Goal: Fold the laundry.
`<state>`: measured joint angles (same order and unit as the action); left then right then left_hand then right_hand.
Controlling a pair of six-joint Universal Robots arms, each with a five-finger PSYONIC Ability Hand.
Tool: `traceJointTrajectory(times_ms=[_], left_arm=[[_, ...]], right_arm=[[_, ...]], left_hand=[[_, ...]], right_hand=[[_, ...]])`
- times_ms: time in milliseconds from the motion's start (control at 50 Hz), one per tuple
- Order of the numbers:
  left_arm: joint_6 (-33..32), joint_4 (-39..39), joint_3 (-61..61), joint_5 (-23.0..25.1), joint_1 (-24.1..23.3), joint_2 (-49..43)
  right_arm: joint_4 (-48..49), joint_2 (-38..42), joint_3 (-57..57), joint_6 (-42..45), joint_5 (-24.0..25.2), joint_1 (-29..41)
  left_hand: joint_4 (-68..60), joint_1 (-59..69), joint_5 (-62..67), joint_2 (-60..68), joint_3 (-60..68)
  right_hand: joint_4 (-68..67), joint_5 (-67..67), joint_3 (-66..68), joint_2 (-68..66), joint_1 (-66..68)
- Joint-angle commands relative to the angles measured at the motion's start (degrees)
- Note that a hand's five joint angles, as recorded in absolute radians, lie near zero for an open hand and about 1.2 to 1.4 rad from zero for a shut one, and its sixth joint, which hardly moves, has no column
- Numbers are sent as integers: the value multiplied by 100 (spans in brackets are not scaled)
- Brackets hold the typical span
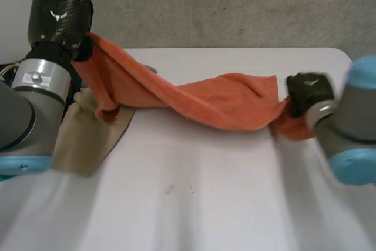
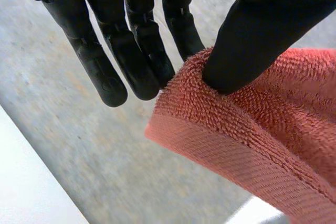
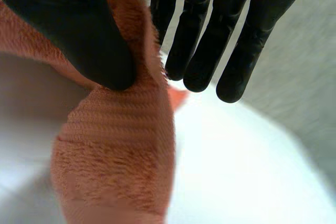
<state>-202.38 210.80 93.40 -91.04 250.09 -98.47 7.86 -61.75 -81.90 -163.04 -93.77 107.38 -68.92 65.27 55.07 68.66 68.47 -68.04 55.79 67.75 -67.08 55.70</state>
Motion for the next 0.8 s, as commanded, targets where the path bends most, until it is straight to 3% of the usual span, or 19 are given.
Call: traceJointTrajectory(times_ms=[20, 180, 280, 340, 400, 440, 580, 660, 800], left_arm=[[-73, -1599, 590, 34, -74, 521], [-389, -3744, 1065, 51, -179, 865], [-662, -4012, 1110, 43, -338, 699], [-838, -3766, 970, 34, -382, 146], [-1014, -3380, 566, -19, -399, -496], [-1128, -3100, 155, -19, -399, -969], [-1260, -2202, -1490, -291, -408, -2000], [-1383, -1368, -2729, -379, -364, -2404], [-1822, 1206, -4145, -64, -206, -2589]], right_arm=[[-1320, -1523, -353, 2846, 1089, -982], [-2806, -2614, -380, 3849, 1230, -1580], [-3308, -2562, -590, 4621, 1440, -1817], [-3343, -2343, -687, 5009, 1449, -1826], [-3317, -1614, -495, 5282, 1406, -1818], [-3230, -1045, -75, 5300, 1371, -1765], [-2624, -207, 1025, 5168, 1151, -1660], [-1143, 110, 1964, 4880, 1098, -1309], [1602, 84, 2705, 4483, 1151, -1176]], left_hand=[[-1108, 1473, 1493, 1134, 1153], [-1108, 1473, 1493, 1134, 1153], [-1108, 1473, 1493, 1134, 1153], [-1108, 1473, 1493, 1134, 1153], [-1108, 1473, 1493, 1134, 1153], [-1108, 1473, 1493, 1134, 1153], [-1108, 1473, 1493, 1134, 1153], [-1108, 1473, 1493, 1134, 1153], [-1108, 1473, 1493, 1134, 1153]], right_hand=[[-1196, 1421, 1225, -1292, 2430], [-1196, 1421, 1225, -1292, 2430], [-1196, 1421, 1225, -1292, 2430], [-1196, 1421, 1225, -1292, 2430], [-1196, 1421, 1225, -1292, 2430], [-1196, 1421, 1225, -1292, 2430], [-1196, 1421, 1225, -1292, 2430], [-1196, 1421, 1225, -1292, 2430], [-1196, 1421, 1225, -1292, 2430]])
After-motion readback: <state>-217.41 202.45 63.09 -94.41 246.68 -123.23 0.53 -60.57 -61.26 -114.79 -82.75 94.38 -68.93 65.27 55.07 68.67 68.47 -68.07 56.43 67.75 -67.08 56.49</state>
